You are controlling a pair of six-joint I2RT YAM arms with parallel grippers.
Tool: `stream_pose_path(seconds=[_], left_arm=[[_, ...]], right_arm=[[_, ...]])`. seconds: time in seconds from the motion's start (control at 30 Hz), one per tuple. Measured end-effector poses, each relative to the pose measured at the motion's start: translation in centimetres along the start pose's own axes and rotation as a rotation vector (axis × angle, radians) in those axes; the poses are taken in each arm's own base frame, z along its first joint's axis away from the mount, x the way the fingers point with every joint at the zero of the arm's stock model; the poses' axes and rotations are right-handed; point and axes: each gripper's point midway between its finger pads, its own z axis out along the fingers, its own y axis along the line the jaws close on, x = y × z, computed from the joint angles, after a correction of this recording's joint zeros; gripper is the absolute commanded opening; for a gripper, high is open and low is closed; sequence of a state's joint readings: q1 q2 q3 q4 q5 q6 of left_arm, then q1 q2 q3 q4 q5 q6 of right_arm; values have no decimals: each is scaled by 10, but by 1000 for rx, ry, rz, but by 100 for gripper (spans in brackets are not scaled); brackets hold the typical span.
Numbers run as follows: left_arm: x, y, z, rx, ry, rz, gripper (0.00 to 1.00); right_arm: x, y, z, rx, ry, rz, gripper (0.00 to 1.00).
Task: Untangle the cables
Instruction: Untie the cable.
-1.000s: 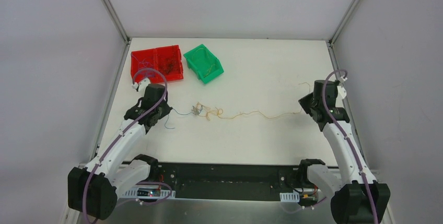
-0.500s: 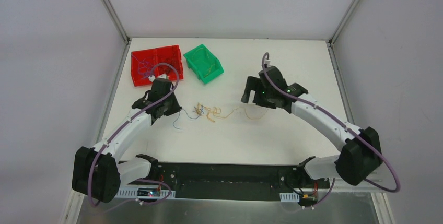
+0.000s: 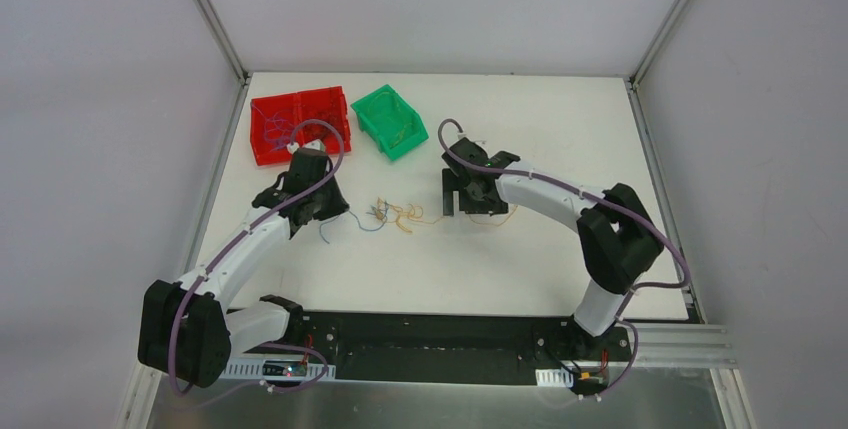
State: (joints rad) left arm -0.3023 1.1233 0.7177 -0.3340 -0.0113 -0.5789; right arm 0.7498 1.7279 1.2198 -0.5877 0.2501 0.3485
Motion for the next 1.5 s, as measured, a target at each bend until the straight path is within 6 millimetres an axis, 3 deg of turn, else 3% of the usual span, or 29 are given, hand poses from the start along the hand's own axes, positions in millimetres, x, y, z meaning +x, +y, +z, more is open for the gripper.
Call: stream_pose_path(seconds=[0.1, 0.3, 0.43, 0.53, 0.6, 0.73, 0.8, 0.87, 0.97, 1.1, 1.17, 1.33, 1.5], left_arm=[[-1, -1, 0, 3, 1, 1, 21], [-3, -5, -1, 23, 6, 34, 67], [-1, -20, 5, 59, 53, 67, 80], [1, -40, 19, 77, 107, 104, 82], [5, -53, 30, 82, 138, 129, 81], [20, -64, 55, 81, 217, 153, 73], [29, -61, 62, 67, 252, 154, 66], [35, -60, 65, 61, 275, 152, 55], [37, -61, 65, 70, 284, 150, 24], [41, -61, 68, 84, 308, 143, 13], [45, -60, 72, 96, 337, 126, 0], [39, -51, 77, 105, 342, 74, 0], [23, -21, 64, 65, 271, -9, 0]], right_arm=[[2, 1, 9, 13, 16, -8, 95], [-5, 14, 21, -5, -2, -15, 94], [-10, 25, 22, -32, -24, -19, 87], [-15, 31, 26, -43, -31, -17, 74], [-17, 34, 31, -42, -31, -17, 64], [-13, 32, 40, -24, -19, -29, 14], [-11, 31, 42, -21, -18, -28, 1], [-8, 29, 46, -17, -18, -22, 0], [-8, 27, 45, -23, -28, -14, 0], [-5, 18, 41, -20, -29, -5, 0], [-4, 14, 39, -20, -30, 3, 0], [-9, -1, 31, -25, -41, 43, 0], [-19, -41, 14, -36, -61, 170, 0]])
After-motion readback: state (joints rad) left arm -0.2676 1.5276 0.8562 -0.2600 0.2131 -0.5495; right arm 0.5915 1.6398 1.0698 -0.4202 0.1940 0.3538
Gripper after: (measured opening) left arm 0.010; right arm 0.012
